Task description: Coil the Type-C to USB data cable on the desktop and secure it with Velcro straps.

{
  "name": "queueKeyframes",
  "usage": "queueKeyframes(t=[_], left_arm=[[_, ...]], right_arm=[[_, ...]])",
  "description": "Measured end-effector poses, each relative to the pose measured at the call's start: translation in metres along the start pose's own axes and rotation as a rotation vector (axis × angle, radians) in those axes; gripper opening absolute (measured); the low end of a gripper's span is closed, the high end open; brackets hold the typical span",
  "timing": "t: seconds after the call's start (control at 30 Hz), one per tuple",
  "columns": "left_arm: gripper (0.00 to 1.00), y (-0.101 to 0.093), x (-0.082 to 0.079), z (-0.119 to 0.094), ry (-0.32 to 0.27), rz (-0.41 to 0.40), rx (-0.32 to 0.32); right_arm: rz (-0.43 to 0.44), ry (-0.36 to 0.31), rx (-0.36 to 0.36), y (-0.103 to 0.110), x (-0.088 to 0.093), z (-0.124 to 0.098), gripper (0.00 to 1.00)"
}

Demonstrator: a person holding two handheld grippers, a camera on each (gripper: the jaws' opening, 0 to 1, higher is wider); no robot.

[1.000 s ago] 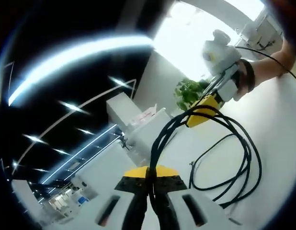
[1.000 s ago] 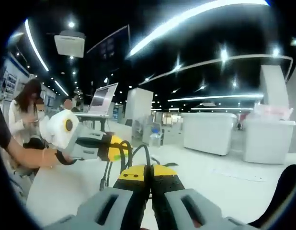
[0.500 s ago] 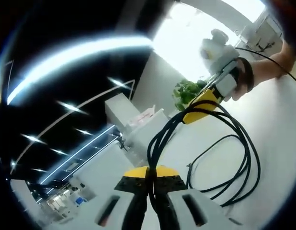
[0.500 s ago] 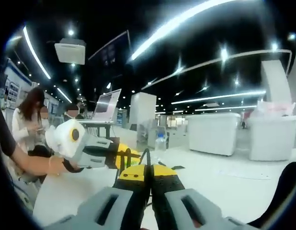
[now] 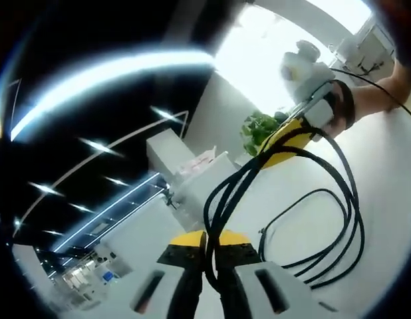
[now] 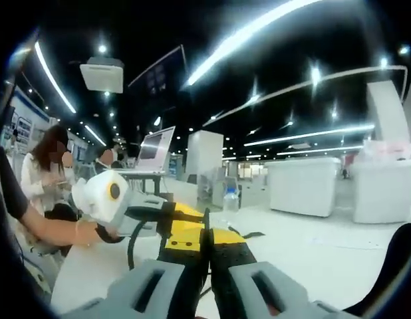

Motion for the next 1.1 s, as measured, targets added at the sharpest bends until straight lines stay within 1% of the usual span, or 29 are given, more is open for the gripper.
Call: queueKeyframes(t=[0.27,0.37,0.7,0.9,1.0,1.03,1.1], left_arm=[[0.07,0.002,0.000,-0.001,-0.009,-0.018,-0.010],[0.07,0.002,0.000,-0.001,-0.009,-0.015,-0.011],[0.07,0.001,-0.002,-0.002,-0.015,-0.003,-0.007],[0.08,0.002,-0.003,-0.001,-0.016,-0.004,-0.011],[0.09,0.002,-0.003,-0.001,-0.023,-0.009,-0.014],[0.09,0.002,-0.003,-0.001,-0.025,-0.011,-0.018],[0.08,0.003,-0.003,-0.002,-0.023,-0.012,-0.015]], right_arm=[[0.037,-0.021,-0.043,0.005,-0.002,0.001,0.03],[0.039,-0.026,-0.059,0.008,-0.002,0.001,0.03],[0.063,-0.038,-0.141,0.020,-0.002,0.004,0.03],[0.078,-0.044,-0.146,0.019,-0.002,0.004,0.03],[0.099,-0.052,-0.174,0.021,-0.002,0.004,0.03],[0.096,-0.050,-0.173,0.023,-0.002,0.005,0.03],[0.051,-0.025,-0.139,0.021,-0.001,0.006,0.03]])
Point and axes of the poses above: the point that each gripper's makers call its tool centre point, and the gripper's own axes: z roughly forward along the fingers, y roughly to its left, x roughly out of its underside, the point moved 8 cm from there along -z, roughly backward along the fingers, and after that the axes turned 3 degrees about z, right-handed, at the moved point
